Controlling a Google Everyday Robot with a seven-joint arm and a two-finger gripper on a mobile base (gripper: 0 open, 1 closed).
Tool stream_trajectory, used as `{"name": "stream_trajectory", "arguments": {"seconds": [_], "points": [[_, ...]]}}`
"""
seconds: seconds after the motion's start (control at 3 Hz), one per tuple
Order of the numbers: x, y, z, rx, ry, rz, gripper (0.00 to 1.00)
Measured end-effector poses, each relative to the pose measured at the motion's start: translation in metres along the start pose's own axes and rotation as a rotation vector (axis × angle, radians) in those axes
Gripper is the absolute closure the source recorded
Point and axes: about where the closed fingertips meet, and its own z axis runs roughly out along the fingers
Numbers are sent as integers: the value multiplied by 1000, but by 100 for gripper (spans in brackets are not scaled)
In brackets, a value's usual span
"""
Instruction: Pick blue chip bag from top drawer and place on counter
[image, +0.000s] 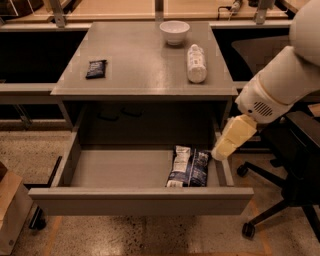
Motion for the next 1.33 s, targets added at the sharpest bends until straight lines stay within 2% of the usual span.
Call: {"name": "stream_trajectory", "arguments": {"seconds": [0.33,0.67,1.0,1.33], "points": [[-12,8,53,-3,25,53,0],[-11,8,57,6,28,79,0],[-3,7,70,-17,46,122,0],[-20,7,108,-48,21,177,0]]}}
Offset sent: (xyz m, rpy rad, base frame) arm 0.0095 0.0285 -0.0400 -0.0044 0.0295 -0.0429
